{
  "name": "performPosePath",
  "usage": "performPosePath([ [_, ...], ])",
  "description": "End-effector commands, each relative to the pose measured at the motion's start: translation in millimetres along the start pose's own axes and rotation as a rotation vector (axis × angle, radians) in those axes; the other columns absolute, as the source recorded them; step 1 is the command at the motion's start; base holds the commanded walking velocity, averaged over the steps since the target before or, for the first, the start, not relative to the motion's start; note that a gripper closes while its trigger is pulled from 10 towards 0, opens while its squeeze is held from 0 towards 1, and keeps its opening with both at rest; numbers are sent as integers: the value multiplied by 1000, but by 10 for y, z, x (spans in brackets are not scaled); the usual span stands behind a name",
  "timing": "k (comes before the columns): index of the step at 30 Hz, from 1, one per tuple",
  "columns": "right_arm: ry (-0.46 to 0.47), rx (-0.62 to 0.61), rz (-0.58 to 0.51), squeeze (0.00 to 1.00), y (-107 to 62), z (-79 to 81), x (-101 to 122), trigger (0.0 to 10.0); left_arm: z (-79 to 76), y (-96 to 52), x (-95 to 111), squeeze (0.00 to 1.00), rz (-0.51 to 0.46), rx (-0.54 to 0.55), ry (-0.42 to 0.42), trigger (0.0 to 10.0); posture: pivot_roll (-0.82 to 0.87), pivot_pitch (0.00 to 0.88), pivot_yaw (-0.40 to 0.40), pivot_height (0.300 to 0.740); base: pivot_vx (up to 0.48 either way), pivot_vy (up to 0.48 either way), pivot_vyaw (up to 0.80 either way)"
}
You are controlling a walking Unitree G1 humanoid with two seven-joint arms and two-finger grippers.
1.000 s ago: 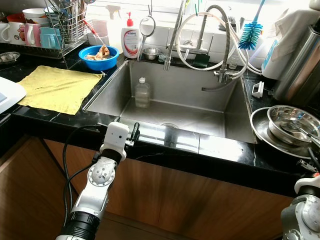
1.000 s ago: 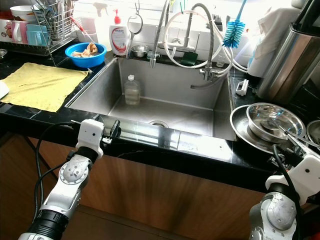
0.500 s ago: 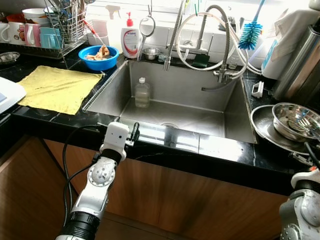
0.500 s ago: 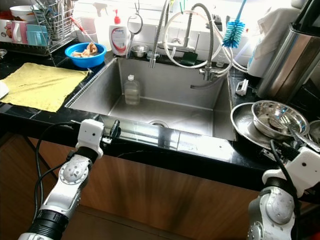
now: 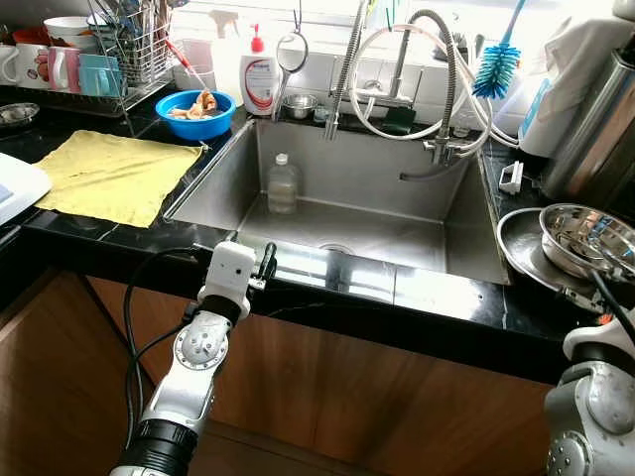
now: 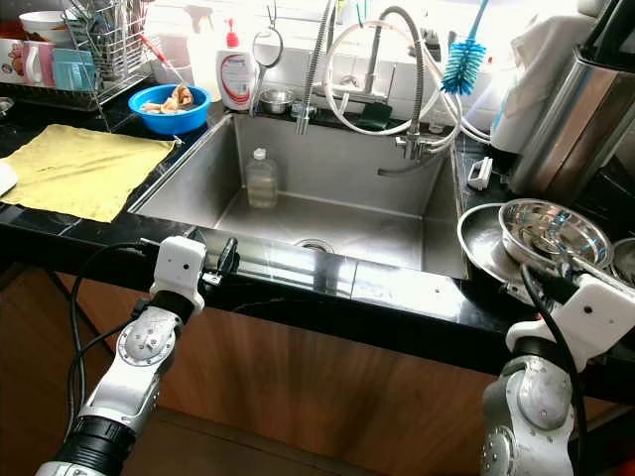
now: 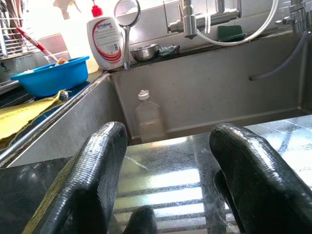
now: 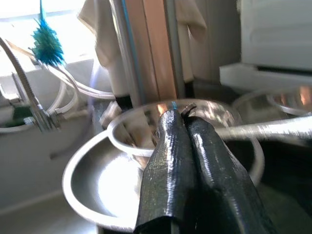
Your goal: Kitchen organization
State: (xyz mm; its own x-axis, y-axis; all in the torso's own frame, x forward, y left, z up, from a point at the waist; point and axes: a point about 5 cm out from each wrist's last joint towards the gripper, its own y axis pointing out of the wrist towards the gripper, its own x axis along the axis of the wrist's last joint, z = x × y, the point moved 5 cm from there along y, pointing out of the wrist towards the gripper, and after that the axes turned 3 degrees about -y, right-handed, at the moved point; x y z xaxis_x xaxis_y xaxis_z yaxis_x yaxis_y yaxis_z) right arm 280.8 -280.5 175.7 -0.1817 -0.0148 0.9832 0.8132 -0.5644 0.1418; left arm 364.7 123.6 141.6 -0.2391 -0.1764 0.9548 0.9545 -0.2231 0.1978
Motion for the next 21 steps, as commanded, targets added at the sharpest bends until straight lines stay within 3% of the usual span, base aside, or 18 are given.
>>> performPosePath([
  [1, 3, 8, -45, 0, 9, 31, 152, 10000, 2, -35, -123, 0, 50, -3, 23, 10000, 49, 0, -70, 740, 0, 0, 0],
  [14, -19, -6, -44, 0, 24, 11, 193, 10000, -8, -43, -131, 0, 52, -4, 18, 10000, 49, 0, -71, 740, 0, 0, 0],
  [21, -93, -62, 64, 0, -5, -116, -47, 10000, -18, -49, -133, 0, 53, -10, 16, 10000, 50, 0, -70, 740, 0, 0, 0],
])
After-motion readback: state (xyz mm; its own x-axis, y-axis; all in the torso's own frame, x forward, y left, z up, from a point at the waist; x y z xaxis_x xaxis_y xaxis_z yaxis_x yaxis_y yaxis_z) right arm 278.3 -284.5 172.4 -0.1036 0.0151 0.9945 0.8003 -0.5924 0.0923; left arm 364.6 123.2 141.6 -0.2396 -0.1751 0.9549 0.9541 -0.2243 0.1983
